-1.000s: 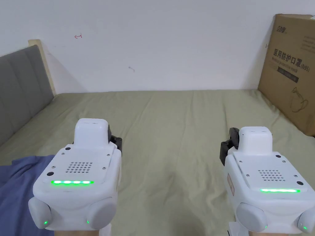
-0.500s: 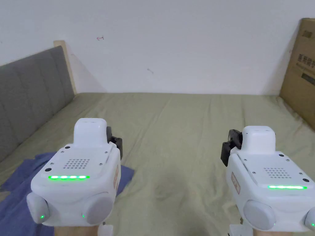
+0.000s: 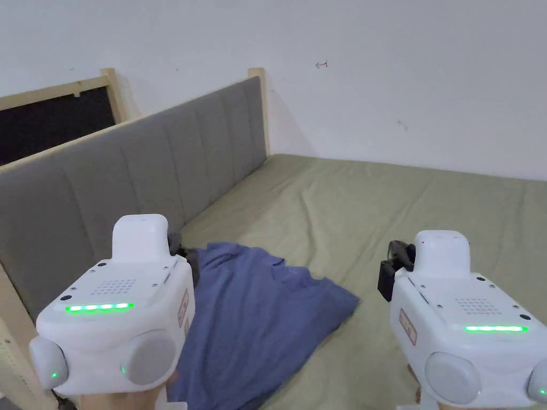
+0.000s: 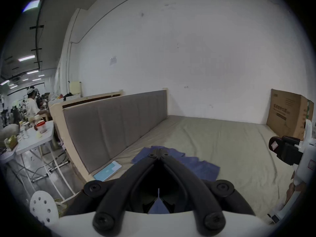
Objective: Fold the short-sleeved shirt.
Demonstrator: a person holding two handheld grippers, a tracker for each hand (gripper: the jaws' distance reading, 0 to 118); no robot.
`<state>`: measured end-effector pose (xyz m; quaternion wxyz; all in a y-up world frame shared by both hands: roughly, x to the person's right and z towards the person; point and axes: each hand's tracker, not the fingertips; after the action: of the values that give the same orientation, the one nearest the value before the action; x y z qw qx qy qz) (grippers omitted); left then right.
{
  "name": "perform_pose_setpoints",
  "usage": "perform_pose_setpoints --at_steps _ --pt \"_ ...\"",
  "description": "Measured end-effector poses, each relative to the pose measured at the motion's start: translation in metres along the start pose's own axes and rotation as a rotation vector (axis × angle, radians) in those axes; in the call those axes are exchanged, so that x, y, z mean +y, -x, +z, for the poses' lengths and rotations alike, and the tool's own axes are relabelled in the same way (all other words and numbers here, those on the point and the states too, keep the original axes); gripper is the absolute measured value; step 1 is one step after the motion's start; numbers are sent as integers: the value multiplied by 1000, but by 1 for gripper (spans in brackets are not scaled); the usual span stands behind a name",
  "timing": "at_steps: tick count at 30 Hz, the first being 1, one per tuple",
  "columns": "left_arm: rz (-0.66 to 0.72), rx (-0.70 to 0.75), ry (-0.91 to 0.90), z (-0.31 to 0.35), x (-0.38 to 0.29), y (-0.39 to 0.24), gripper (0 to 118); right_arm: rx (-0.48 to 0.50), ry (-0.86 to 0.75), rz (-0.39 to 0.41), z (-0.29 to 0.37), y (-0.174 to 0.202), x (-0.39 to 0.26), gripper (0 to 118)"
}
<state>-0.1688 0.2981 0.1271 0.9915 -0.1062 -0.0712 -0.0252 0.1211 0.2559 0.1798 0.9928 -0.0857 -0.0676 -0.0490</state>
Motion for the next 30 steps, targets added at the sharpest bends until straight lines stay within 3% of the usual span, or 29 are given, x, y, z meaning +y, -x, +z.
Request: perform_pose_setpoints --at_steps 5,10,12,14,15,16,18,24,30 --pt "2 2 51 -14 -7 4 0 32 29 30 -7 13 -5 1" --pt "51 -54 132 -49 -24 -3 3 38 79 4 -15 8 -13 1" --pt "55 -85 191 -66 -34 -9 25 32 95 -9 -19 5 -19 1" --pt "28 -109 263 -85 -45 -15 89 23 113 -20 -22 1 -24 1" --pt "34 -121 301 -96 -52 -18 104 21 121 -26 -24 -1 -26 1" --pt "38 -127 358 -109 -60 -21 109 18 128 -31 -26 -3 -29 1" --pt "68 -125 370 -128 -75 -25 114 19 144 -33 -30 -7 -33 1" --pt "70 -153 594 -201 -114 -41 113 6 193 -2 -43 -15 -48 1" --pt "49 -160 702 -249 -145 -61 113 -7 258 -49 -55 -30 -68 1"
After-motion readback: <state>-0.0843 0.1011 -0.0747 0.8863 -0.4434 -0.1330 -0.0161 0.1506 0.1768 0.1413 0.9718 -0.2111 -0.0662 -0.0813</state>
